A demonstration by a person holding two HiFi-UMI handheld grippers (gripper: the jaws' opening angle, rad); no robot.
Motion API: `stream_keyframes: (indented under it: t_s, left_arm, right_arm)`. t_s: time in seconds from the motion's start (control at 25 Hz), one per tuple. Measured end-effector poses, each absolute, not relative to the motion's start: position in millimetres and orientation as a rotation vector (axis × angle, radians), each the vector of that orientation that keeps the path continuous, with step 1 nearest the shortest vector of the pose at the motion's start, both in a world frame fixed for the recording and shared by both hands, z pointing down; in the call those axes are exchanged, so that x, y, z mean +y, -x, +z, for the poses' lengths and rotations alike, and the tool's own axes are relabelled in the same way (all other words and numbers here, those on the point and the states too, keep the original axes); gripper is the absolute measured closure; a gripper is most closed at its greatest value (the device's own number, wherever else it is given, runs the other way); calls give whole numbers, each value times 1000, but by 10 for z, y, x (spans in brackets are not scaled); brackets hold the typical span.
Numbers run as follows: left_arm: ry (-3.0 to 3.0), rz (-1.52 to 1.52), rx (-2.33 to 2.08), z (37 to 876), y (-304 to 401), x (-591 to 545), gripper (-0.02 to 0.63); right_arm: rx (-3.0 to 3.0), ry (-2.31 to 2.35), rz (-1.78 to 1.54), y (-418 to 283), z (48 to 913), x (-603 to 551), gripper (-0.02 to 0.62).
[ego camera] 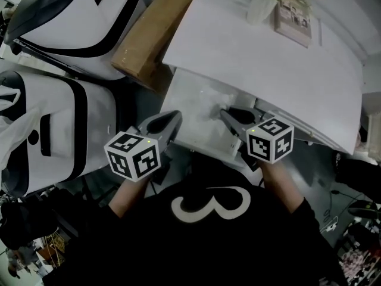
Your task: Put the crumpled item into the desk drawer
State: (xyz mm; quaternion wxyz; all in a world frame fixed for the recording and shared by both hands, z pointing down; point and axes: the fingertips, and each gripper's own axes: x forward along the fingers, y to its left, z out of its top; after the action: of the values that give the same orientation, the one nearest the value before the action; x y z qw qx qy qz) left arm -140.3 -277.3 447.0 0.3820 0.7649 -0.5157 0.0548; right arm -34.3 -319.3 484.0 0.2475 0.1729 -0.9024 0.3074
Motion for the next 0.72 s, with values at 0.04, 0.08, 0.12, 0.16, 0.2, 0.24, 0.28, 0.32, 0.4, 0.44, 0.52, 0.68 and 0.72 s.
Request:
stream_keyframes:
  t_s: [0.04, 0.08, 0.12, 0.16, 0.2, 0.24, 0.28, 0.32, 0.4, 0.44, 0.52, 0.68, 0.72]
  left_arm:
    - [-1943, 137, -1319, 4493, 1423, -2777, 596]
    - [-1935, 136, -1323, 4518, 1443, -2782, 596]
    - [-1927, 137, -1327, 4546, 1463, -2789, 596]
    - [-1919, 139, -1331, 4578, 1481, -2796, 595]
    - [-1910, 142, -1335, 4613, 1498, -2803, 596]
    - [-1901, 144, -1338, 4645, 1515, -2809, 595]
    - [-1892, 146, -1340, 4673, 1530, -2814, 595]
    - [-1884, 147, -1341, 4696, 1547, -2817, 596]
    - [-1873, 149, -1342, 4739, 1581, -2823, 596]
    - [-1869, 151, -1342, 4759, 1597, -2828, 597]
    - [-1861, 153, -1342, 4789, 1622, -2832, 596]
    - [-1842, 155, -1347, 4840, 1680, -2816, 595]
    - [-1836, 155, -1349, 4857, 1692, -2818, 596]
  right_arm:
    - [-2453, -461, 832, 381, 4881, -3202, 558]
    - [-2447, -450, 824, 418, 4921, -3210, 558]
    - [-2441, -439, 817, 451, 4961, -3218, 558]
    - [-2436, -429, 814, 481, 5004, -3227, 557]
    - [-2429, -422, 814, 506, 5050, -3235, 557]
    - [-2421, -416, 818, 528, 5101, -3244, 558]
    - [-2411, -411, 822, 548, 5157, -3253, 558]
    - [-2400, -406, 828, 569, 5216, -3260, 557]
    - [-2376, -397, 836, 611, 5340, -3270, 557]
    - [-2364, -393, 836, 629, 5402, -3277, 557]
    - [-2339, -386, 833, 662, 5526, -3284, 557]
    - [-2289, -372, 838, 735, 5783, -3273, 558]
    - [-2276, -369, 836, 748, 5850, -3277, 557]
